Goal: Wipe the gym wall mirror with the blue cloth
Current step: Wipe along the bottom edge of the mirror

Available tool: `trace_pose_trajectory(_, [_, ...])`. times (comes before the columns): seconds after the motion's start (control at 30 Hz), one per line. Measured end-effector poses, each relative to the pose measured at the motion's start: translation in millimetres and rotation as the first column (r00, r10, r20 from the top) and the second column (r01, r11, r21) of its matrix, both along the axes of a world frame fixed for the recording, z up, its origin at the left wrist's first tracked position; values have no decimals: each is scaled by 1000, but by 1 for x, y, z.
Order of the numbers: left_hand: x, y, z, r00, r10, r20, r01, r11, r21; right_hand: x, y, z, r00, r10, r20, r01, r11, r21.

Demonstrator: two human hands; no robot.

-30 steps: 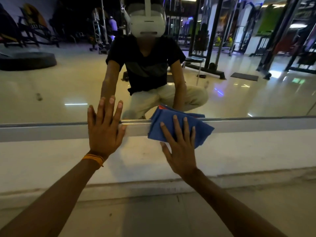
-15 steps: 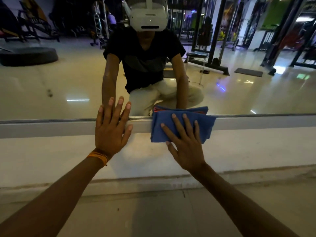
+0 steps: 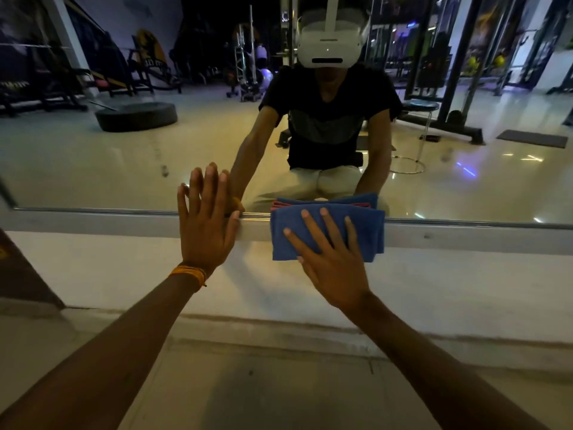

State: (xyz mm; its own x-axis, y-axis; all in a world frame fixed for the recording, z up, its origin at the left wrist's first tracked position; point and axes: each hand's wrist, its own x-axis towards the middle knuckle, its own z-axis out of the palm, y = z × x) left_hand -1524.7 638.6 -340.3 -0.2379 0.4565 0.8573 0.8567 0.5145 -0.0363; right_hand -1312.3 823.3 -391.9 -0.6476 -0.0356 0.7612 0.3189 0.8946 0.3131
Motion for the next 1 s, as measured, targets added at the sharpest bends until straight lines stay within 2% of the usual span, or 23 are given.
trace_pose_trajectory(0.13, [-2, 1, -2, 1000, 15, 3, -15, 1000, -14, 34, 45, -9, 999, -2, -52, 6, 998, 70])
trace_pose_trajectory(0.27, [-7, 9, -7, 1000, 20, -13, -20, 1000, 10, 50, 59, -20, 985, -89, -148, 90, 996, 3])
trace_pose_trajectory(0.4, [-7, 8, -8, 1000, 9, -25, -9, 1000, 6, -12, 5, -7, 998, 56, -20, -55, 997, 59])
trace_pose_trajectory(0.47, [-8, 4, -7, 1000, -4, -19, 4, 1000, -7, -17, 5, -3, 995, 96, -6, -95, 993, 74])
trace_pose_trajectory(0.67, [-1, 2, -4, 999, -11, 45, 12, 1000, -14, 73, 77, -19, 990, -93, -105, 98, 994, 47])
trace_pose_trajectory(0.77, [-6, -1, -4, 999, -13, 40, 15, 999, -44, 44, 48, -13, 995, -54, -80, 53, 999, -8])
trace_pose_trajectory(0.9, [-12, -6, -1, 997, -74, 21, 75, 996, -56, -21, -12, -9, 1000, 24, -6, -24, 1000, 1])
trace_pose_trajectory(1.0, [-15, -11, 2, 993, -118, 6, 118, 992, -53, -9, 6, -11, 999, 31, -23, -29, 998, 57])
